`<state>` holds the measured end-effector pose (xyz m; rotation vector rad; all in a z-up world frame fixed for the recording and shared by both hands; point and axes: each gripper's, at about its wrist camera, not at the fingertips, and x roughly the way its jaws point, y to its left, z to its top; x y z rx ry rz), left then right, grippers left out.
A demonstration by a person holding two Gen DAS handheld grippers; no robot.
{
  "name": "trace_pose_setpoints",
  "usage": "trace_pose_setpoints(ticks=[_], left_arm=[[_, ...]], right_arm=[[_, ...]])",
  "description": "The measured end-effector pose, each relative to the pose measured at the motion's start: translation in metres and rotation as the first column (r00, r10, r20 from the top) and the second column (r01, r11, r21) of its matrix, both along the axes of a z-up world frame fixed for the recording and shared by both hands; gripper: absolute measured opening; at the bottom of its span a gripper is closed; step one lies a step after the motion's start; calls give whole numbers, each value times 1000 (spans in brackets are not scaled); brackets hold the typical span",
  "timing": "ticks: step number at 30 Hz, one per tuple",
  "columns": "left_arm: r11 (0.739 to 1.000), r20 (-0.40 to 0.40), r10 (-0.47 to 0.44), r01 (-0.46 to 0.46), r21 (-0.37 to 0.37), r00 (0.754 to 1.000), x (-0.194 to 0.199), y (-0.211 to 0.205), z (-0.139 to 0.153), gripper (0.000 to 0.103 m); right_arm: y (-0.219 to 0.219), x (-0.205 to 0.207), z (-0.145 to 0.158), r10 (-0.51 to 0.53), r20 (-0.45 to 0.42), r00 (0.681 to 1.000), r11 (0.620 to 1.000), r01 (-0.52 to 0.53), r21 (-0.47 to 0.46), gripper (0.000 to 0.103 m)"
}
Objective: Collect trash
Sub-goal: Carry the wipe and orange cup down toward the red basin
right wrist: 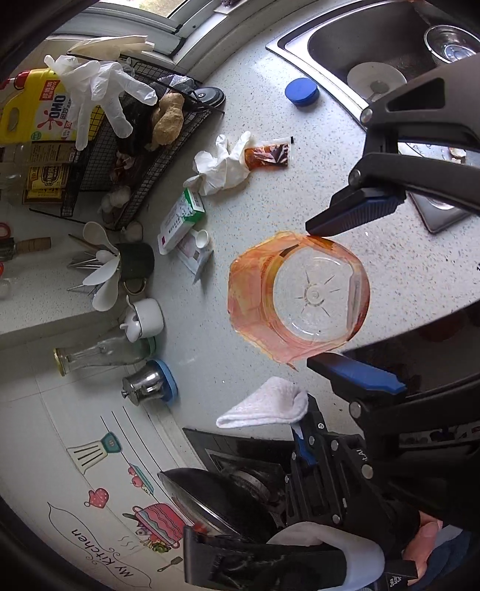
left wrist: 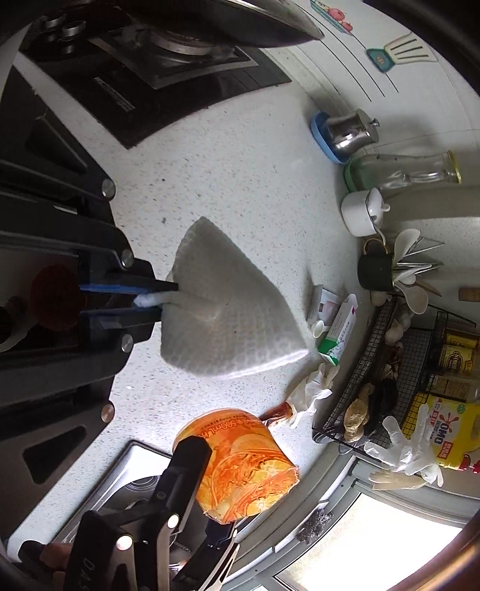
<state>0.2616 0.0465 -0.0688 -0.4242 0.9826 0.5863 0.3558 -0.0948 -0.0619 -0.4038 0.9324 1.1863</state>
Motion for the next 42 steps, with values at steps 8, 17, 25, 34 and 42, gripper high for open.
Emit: trace_pose_setpoints(ticks=[8, 17, 25, 34, 42], left_arm=[[997, -10, 77, -77, -5, 997, -89, -37, -1, 5], [991, -38, 125, -126, -43, 991, -163, -79, -29, 5], [981, -83, 153, -162, -110, 985, -197, -104, -88, 5], [966, -142, 159, -183, -180, 977, -212, -115, -203, 5], [948, -184, 167, -209, -241, 969, -210, -114, -356, 5]], right_arm=[[-22, -67, 0, 86, 7, 996, 996, -86, -5, 63], [-50, -120, -24, 126, -19, 992, 991, -126, -39, 63], [-62, -147, -88, 162, -61, 985, 979, -168, -117, 63], [-63, -163, -205, 174, -131, 976, 957, -199, -210, 63], [-51, -159, -355, 160, -173, 972, 926, -209, -315, 63]])
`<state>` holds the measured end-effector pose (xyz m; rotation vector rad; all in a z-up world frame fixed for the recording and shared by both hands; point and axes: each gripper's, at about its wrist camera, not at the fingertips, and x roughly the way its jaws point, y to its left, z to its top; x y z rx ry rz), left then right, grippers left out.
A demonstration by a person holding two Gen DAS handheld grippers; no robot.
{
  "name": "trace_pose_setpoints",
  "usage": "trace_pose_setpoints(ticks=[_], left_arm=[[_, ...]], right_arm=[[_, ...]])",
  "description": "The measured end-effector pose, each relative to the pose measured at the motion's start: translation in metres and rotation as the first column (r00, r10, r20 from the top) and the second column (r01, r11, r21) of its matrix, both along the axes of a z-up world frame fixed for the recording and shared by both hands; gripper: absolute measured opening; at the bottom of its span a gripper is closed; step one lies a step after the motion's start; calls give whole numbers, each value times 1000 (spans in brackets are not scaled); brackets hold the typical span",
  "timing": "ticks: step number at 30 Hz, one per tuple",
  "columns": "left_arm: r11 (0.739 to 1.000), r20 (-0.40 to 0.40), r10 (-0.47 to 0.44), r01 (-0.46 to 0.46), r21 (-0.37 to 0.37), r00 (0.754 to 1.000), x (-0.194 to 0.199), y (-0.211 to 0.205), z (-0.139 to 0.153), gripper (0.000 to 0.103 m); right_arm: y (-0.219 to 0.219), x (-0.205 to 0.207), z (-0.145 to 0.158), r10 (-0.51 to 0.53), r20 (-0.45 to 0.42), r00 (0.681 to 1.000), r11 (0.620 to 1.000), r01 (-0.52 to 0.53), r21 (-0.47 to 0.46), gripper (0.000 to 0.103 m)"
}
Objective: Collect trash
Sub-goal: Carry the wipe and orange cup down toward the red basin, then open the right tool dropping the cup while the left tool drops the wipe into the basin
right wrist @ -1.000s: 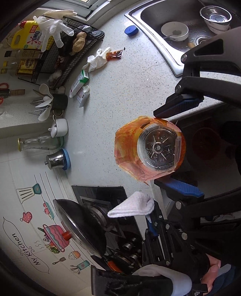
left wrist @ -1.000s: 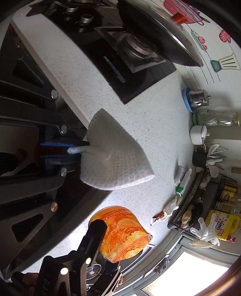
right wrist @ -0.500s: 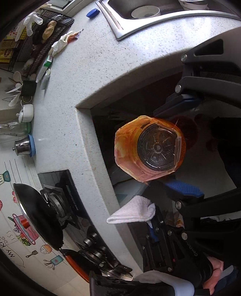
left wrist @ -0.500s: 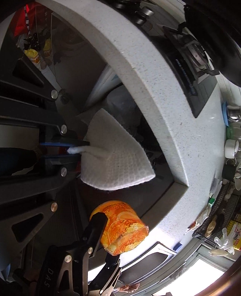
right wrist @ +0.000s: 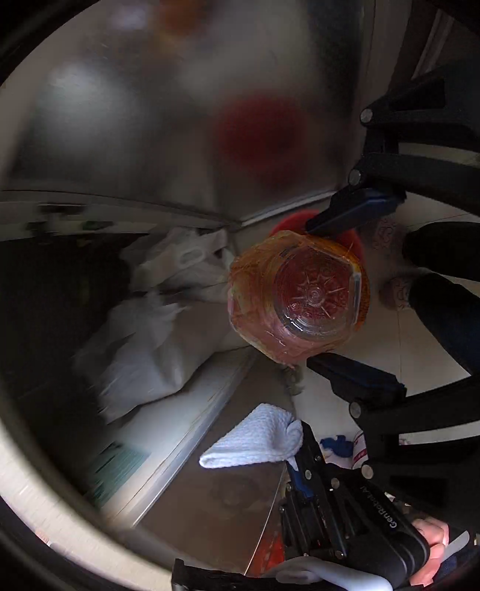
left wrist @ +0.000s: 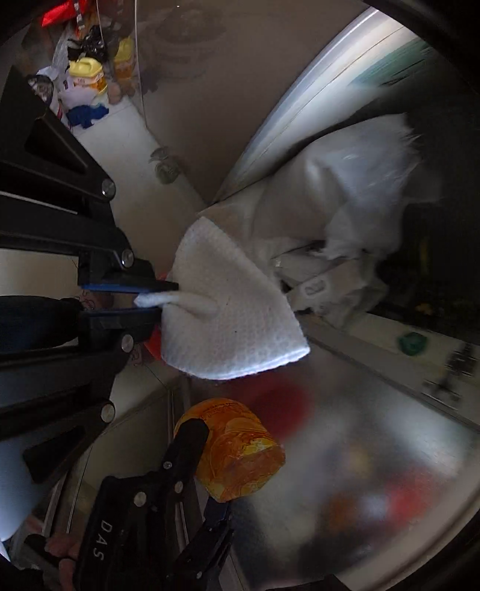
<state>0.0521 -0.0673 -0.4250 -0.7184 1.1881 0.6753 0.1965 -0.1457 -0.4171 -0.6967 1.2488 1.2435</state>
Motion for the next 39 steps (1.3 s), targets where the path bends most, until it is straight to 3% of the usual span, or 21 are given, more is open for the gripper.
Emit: trace_pose_setpoints(ticks=[7, 12, 20, 24, 28, 39], left_arm=[[1000, -20, 6, -7, -26, 1000, -1, -2, -104, 5], [1000, -41, 2, -3, -24, 999, 5, -2, -147, 5], [999, -44, -1, -1, -45, 999, 5, -2, -162, 6], [999, -48, -23, 22, -36, 999, 7, -1, -160, 6], [998, -45, -53, 52, -32, 998, 15, 0, -155, 6], [982, -22, -143, 139, -126, 990, 45, -9, -172, 7]], right_arm=[[12, 3, -107, 22, 1, 1000, 999, -21, -29, 63], [10, 6, -164, 8, -13, 1000, 998, -9, -68, 63], [17, 6, -180, 21, -25, 999, 996, -23, -83, 66], [16, 7, -174, 19, -4, 1000, 997, -19, -69, 97], [14, 10, -171, -4, 51, 999, 998, 7, -68, 102], [-5, 29, -174, -151, 100, 983, 980, 162, -112, 102]])
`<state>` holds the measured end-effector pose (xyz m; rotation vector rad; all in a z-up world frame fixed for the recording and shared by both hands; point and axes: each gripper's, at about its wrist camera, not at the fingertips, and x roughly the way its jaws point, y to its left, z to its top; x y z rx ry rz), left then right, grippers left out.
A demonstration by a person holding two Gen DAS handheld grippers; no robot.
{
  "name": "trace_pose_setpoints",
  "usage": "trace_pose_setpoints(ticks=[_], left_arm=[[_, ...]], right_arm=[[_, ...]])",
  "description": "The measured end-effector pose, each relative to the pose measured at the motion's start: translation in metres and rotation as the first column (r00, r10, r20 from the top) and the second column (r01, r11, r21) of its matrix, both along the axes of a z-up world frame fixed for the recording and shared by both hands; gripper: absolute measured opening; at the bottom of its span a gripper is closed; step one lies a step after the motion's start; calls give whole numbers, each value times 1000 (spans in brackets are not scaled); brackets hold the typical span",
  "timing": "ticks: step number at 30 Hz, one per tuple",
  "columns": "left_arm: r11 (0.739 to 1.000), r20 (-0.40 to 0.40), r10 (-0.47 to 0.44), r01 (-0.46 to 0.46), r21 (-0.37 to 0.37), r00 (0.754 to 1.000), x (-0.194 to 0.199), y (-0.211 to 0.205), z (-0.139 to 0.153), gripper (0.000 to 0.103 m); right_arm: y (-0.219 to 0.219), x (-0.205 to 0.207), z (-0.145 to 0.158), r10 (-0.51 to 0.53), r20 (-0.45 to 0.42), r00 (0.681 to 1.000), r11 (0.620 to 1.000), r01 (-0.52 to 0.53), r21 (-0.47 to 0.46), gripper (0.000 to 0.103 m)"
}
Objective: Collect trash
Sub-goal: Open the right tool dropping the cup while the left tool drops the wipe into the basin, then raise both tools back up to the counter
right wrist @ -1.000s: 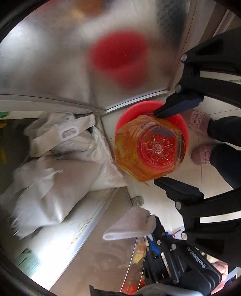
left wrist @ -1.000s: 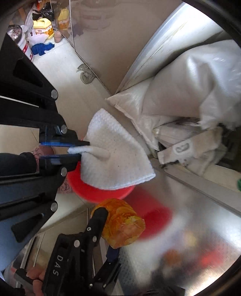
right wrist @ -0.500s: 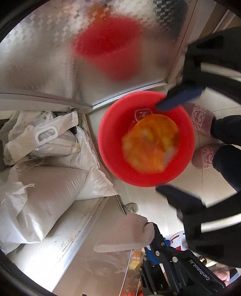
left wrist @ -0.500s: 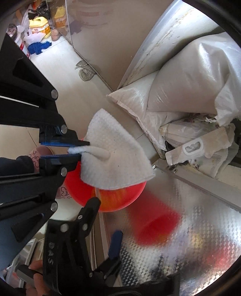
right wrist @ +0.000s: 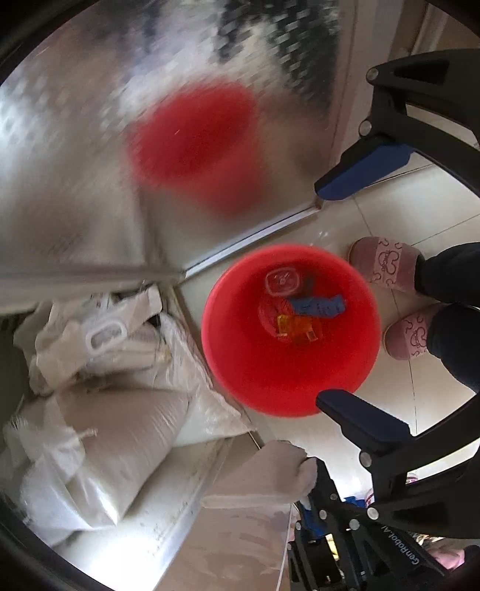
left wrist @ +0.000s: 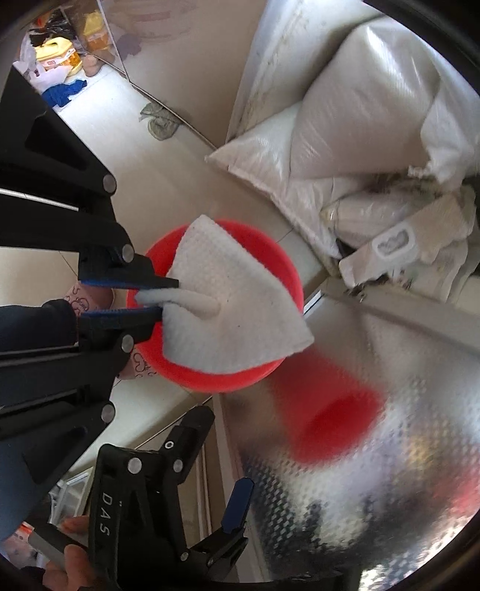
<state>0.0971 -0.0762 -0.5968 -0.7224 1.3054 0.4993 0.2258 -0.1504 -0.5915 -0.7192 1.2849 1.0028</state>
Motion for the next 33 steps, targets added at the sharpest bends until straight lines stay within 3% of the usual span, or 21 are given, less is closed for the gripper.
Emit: trace_pose_setpoints(ticks=[4, 9, 19, 22, 25, 29, 33], left_arm=[[999, 0, -49, 49, -13, 999, 13, -5, -7, 14], [997, -23, -77, 77, -30, 997, 27, -6, -18, 42], [999, -43, -45, 45, -7, 998, 24, -9, -16, 42], [1000, -43, -18, 19, 5, 999, 13, -7, 2, 42], [999, -55, 15, -13, 50, 998, 2, -4, 30, 58], [994, -47, 68, -64, 89, 997, -15, 0, 81, 69], [979, -54, 115, -104, 174, 992, -31, -2, 151, 80]], right_arm=[[-7, 7, -3, -32, 4, 999, 999, 32, -16, 102], [-10, 18, -9, -53, 17, 998, 998, 54, -38, 102], [-12, 16, -3, -40, 20, 999, 998, 41, -43, 102], [-10, 10, 8, -19, 15, 1000, 999, 19, -36, 102], [-5, 2, 31, 3, 17, 1000, 1000, -2, -24, 102], [-2, -10, 82, 24, 52, 998, 1000, -24, -1, 102], [-3, -23, 144, 43, 73, 996, 999, -45, 30, 102]])
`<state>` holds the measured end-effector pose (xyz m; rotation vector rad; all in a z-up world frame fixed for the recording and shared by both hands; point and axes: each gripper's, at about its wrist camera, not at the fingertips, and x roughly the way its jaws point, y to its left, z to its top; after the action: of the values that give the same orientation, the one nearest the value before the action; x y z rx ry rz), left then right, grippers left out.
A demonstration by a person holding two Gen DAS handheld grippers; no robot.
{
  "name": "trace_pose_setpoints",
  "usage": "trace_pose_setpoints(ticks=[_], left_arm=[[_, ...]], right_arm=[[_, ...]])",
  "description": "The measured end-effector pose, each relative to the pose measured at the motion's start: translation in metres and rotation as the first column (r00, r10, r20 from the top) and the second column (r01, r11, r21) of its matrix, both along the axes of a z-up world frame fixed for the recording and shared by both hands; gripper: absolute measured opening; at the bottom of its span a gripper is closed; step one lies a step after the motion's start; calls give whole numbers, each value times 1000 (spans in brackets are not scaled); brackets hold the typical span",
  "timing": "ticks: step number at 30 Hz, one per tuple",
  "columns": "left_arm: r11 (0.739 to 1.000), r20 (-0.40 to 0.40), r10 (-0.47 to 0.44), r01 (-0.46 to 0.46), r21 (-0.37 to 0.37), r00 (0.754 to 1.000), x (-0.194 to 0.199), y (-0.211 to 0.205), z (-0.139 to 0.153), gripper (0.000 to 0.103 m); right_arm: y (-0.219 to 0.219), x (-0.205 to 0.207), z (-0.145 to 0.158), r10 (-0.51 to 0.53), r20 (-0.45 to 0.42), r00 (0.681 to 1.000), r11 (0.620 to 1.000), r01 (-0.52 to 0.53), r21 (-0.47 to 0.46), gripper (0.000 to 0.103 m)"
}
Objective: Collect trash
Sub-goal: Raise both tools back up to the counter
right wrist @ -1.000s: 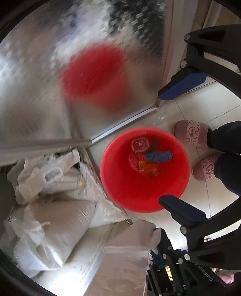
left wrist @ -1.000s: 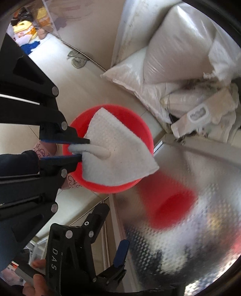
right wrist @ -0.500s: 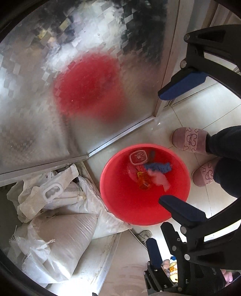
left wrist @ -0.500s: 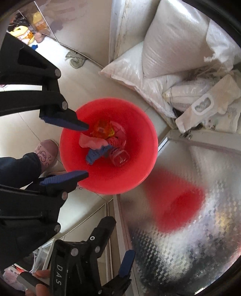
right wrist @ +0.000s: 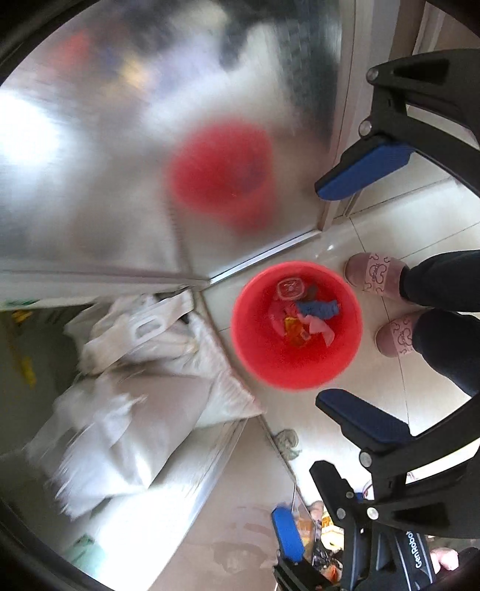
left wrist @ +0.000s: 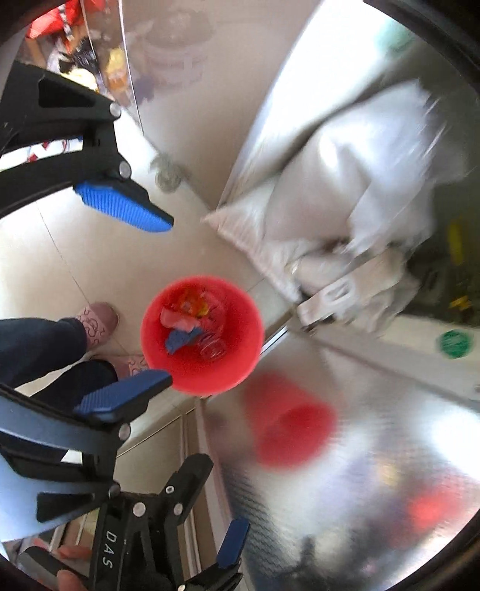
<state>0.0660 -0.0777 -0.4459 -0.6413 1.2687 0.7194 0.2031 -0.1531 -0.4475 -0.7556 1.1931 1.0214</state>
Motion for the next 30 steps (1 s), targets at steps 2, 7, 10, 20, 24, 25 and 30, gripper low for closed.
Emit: trace_pose_setpoints(ticks=[2, 7, 10, 20, 24, 25, 30], left_arm=[[999, 0, 19, -19, 27, 1000, -7, -1, 34, 83], [995, 44, 41, -45, 85, 998, -21, -2, 123, 84], [991, 83, 58, -68, 116, 995, -26, -1, 172, 85], [975, 184, 91, -125, 182, 979, -31, 1, 289, 90], [980, 186, 89, -119, 160, 979, -27, 7, 306, 90], [981, 190, 82, -112, 158, 978, -26, 8, 314, 90], [972, 201, 42, -87, 217, 979, -12, 17, 344, 90]], right_arm=[[-1, -5, 32, 9, 12, 1000, 1000, -9, 12, 102], [-4, -13, 121, 13, 62, 998, 999, -16, 51, 102], [-6, -17, 173, 0, 113, 994, 997, -9, 79, 102], [-22, -16, 290, -39, 237, 971, 984, -4, 177, 102], [-17, -13, 310, -28, 244, 969, 985, -16, 174, 102], [-17, -11, 313, -29, 243, 970, 984, -15, 178, 102], [-9, -3, 333, -61, 228, 972, 978, 13, 207, 102]])
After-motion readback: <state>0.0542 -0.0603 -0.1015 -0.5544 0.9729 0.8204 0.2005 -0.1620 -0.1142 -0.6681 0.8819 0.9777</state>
